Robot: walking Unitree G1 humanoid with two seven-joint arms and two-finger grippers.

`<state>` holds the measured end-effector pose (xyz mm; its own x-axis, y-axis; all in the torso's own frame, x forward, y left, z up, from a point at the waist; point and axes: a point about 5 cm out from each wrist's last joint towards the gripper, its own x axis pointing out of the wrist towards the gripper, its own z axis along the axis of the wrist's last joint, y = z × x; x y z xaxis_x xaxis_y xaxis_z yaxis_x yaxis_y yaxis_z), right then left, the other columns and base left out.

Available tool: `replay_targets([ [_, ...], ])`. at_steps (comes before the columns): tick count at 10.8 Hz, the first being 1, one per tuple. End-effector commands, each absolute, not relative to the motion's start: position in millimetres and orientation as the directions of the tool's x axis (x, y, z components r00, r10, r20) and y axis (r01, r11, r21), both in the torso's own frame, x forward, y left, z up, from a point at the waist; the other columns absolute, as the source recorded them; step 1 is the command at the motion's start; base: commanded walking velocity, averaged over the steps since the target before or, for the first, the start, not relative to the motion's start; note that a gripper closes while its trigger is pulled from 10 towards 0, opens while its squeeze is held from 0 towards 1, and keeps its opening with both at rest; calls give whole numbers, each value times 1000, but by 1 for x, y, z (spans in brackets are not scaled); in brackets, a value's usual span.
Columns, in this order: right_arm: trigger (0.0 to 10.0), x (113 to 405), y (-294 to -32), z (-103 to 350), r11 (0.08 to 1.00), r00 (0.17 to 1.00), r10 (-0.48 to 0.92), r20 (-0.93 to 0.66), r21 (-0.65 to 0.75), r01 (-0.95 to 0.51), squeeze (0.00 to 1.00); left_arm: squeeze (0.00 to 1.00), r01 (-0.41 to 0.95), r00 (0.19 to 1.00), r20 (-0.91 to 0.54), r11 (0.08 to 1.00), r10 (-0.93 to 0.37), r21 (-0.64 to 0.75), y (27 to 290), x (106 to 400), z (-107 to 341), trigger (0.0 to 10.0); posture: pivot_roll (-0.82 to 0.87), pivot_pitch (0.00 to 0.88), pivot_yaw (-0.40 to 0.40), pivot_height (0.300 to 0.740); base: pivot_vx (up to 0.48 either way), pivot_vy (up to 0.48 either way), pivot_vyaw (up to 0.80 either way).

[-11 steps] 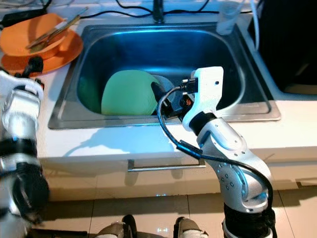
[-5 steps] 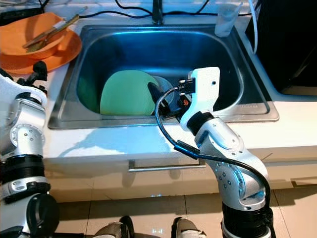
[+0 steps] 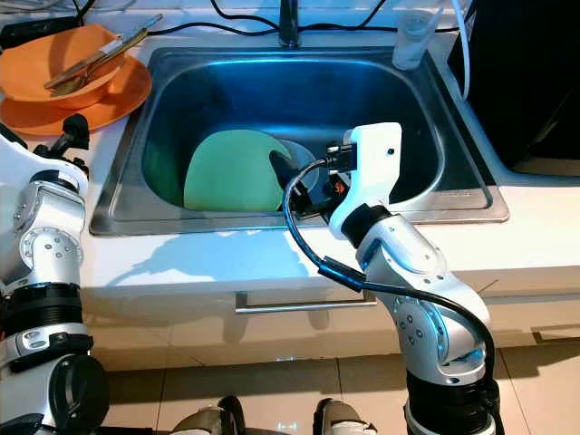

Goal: Kitchen organization

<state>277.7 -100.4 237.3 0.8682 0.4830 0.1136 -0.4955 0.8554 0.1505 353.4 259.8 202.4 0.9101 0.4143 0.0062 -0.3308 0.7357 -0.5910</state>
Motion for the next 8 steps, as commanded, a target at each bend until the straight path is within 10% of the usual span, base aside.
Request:
replay_targets([
  [1,10000,278,-100,237,851,864,488,121,153,-502,0,455,-495,869,-325,665,373,-559,249,340,124,10000,-233,210,-41,740,0,0,0],
  [8,10000,278,-100,237,851,864,488,121,153,-502,0,455,-495,869,-325,665,373,-559,249,340,124,10000,-233,210,-41,740,0,0,0],
])
